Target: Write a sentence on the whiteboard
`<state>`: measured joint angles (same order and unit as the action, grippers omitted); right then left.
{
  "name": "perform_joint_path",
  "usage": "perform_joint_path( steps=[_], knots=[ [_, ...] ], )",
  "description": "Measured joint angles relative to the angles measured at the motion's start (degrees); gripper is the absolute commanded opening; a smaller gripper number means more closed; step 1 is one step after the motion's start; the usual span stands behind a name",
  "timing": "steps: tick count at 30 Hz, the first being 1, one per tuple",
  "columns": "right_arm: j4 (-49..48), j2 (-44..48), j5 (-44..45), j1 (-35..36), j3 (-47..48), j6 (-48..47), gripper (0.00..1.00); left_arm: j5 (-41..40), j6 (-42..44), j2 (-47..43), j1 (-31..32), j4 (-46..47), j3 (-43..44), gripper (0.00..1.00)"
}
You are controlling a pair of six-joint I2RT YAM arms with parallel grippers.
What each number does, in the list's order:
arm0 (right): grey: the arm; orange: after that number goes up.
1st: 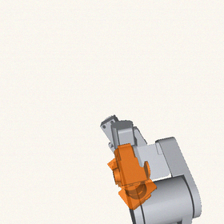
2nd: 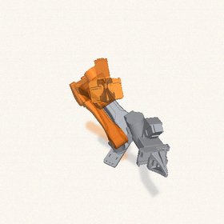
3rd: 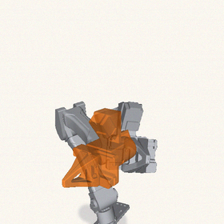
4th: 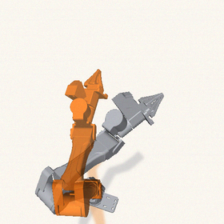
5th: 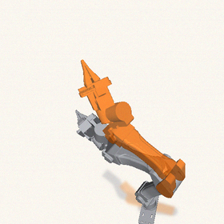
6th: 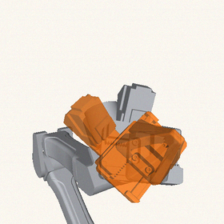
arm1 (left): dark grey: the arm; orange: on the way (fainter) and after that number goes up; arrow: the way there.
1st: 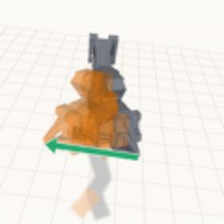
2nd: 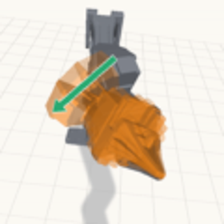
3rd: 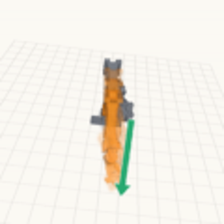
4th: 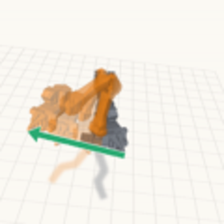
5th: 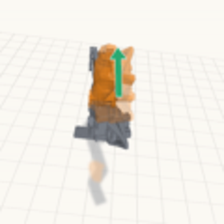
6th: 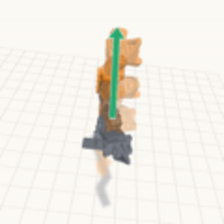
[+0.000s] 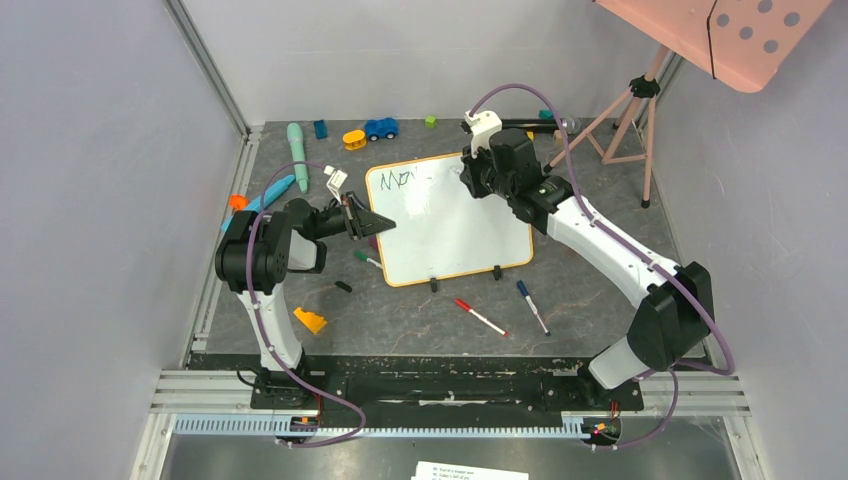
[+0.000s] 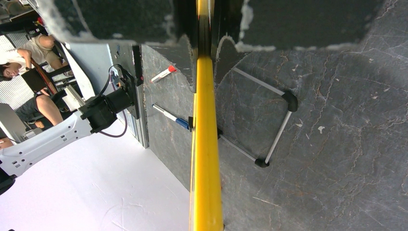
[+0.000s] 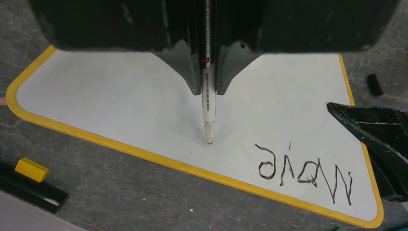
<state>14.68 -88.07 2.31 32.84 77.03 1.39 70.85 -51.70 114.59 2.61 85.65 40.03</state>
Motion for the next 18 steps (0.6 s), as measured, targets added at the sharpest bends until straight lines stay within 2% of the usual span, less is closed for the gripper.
perform_joint_path(
  steps=[18],
  knots=[
    [0.72,-1.27,0.07,0.02,0.59,0.0,0.0,-0.04,0.0,0.0,0.0,-0.09,0.0,0.02]
  ],
)
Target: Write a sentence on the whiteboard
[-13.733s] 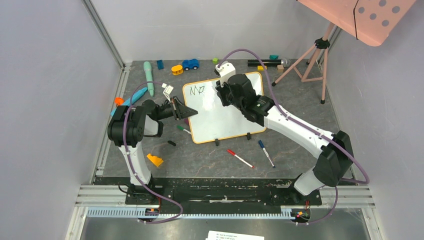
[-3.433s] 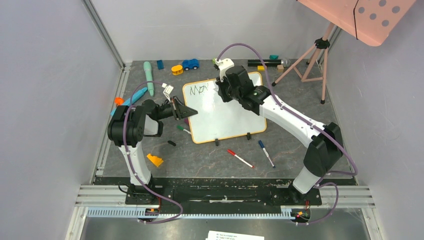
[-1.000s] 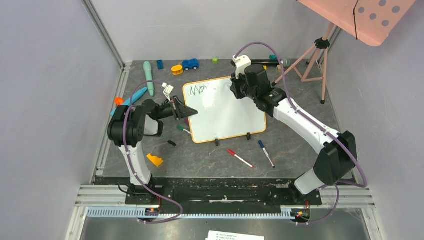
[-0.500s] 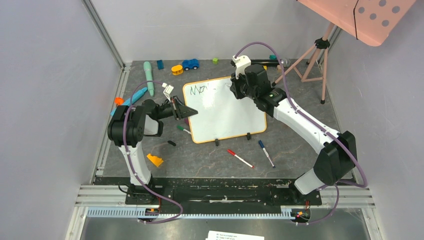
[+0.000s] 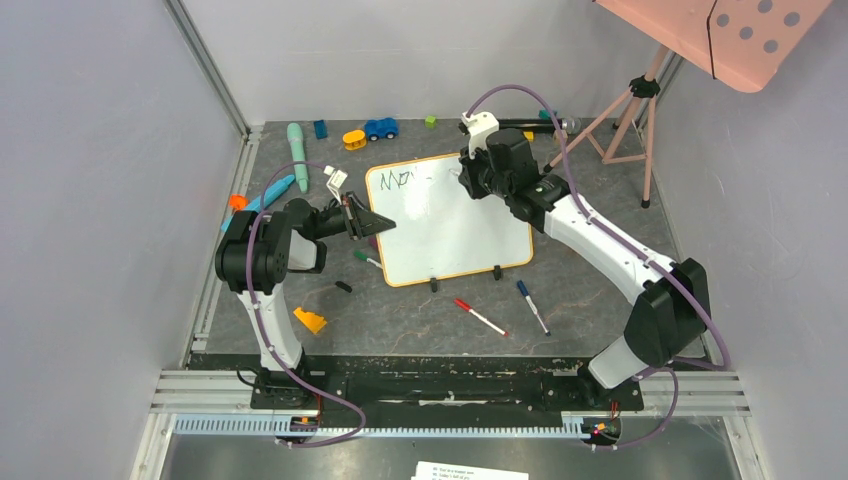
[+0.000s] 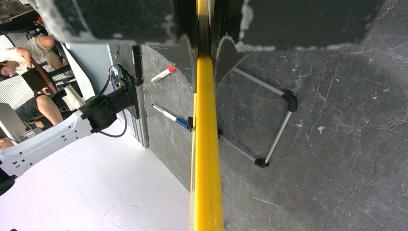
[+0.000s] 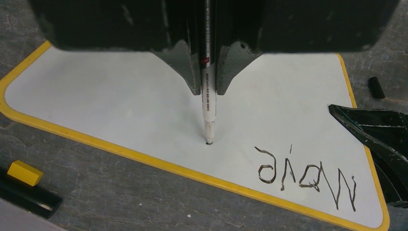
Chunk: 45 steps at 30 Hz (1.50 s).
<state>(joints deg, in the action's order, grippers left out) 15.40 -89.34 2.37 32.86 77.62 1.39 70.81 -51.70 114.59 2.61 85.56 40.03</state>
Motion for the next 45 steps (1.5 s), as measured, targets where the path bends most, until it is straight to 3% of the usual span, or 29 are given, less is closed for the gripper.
perform_joint_path(
  steps=[27,45],
  knots=[
    [0.17,1.88,1.29,0.02,-3.23,0.5,0.0,-0.04,0.0,0.0,0.0,0.0,0.0,0.02],
    [1.6,0.17,3.72,0.11,0.48,0.07,0.0,-0.07,-0.02,0.0,0.0,-0.11,0.0,0.02]
  ],
)
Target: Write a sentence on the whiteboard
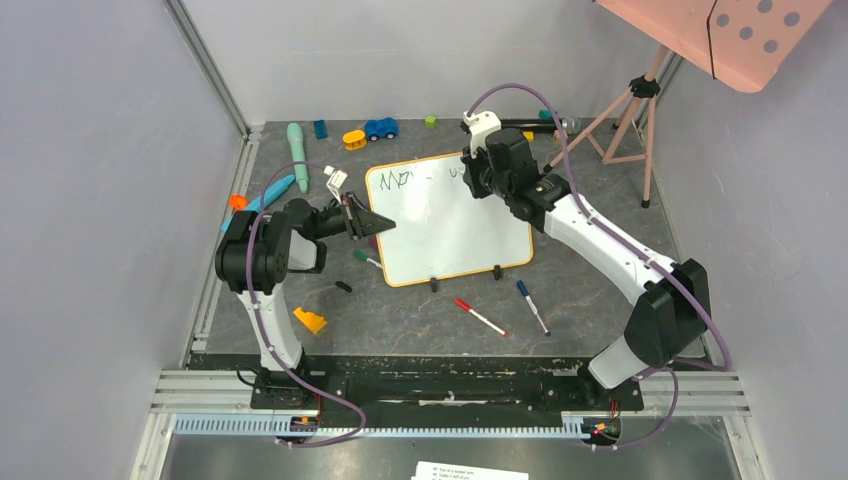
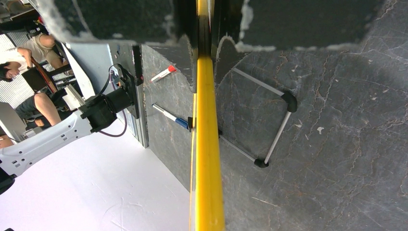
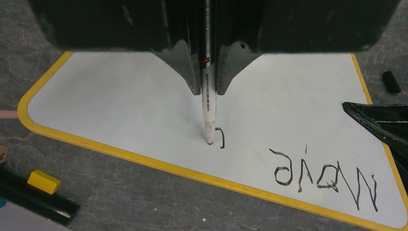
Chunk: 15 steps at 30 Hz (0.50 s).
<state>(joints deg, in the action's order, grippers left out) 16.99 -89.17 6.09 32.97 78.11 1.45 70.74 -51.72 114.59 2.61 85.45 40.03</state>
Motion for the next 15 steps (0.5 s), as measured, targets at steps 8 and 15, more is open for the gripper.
perform_joint_path(
  steps=[8,15],
  knots=[
    [0.22,-0.31,0.07,0.0,0.55,0.0,0.0,-0.02,0.0,0.0,0.0,0.0,0.0,0.02],
    [-0.26,1.11,0.0,-0.02,-2.03,0.04,0.0,0.0,0.0,0.0,0.0,0.0,0.0,0.02]
  ],
)
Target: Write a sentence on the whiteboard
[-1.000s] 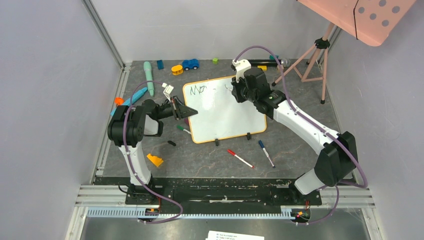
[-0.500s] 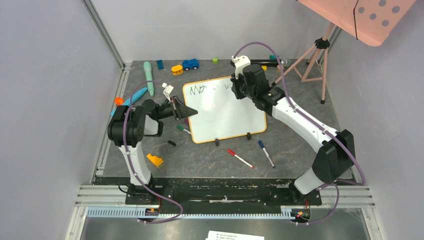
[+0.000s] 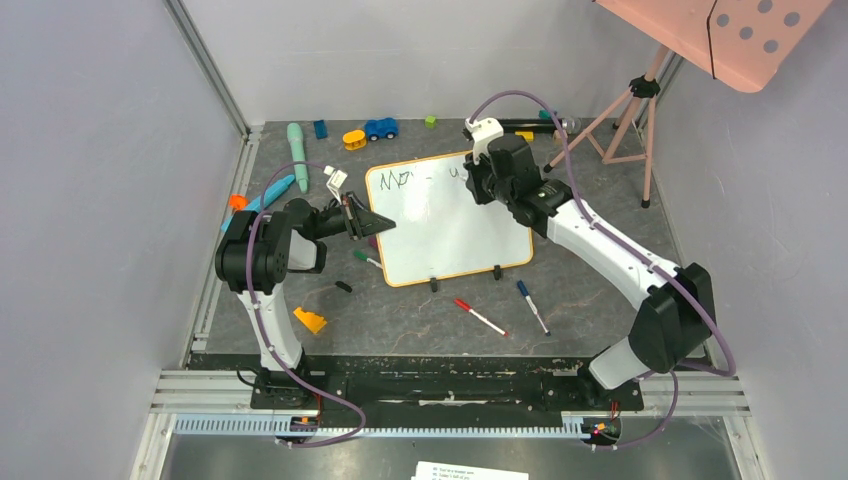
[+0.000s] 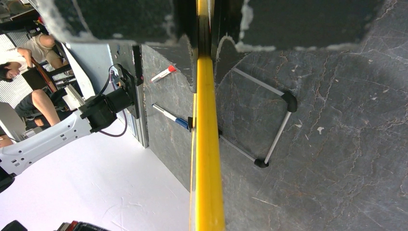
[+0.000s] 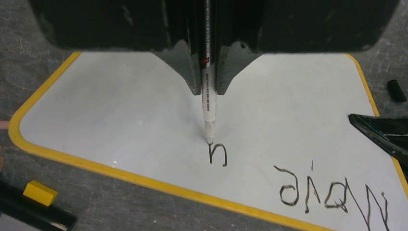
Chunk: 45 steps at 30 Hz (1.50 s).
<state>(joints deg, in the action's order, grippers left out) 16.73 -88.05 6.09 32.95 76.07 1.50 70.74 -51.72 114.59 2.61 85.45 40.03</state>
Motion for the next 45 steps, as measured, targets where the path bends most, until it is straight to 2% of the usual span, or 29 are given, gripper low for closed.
perform_joint_path(
  steps=[13,30,45],
  knots=[
    [0.22,1.2,0.28,0.02,-2.03,0.15,0.0,-0.02,0.0,0.0,0.0,0.0,-0.02,0.02],
    [0.68,-1.6,1.18,-0.55,3.34,-0.07,0.0,-0.07,0.0,0.0,0.0,-0.07,-0.02,0.02],
    [0.96,-0.9,0.74,-1.01,3.52,-0.09,0.0,0.09,0.04,0.0,0.0,0.09,-0.02,0.02]
  ],
)
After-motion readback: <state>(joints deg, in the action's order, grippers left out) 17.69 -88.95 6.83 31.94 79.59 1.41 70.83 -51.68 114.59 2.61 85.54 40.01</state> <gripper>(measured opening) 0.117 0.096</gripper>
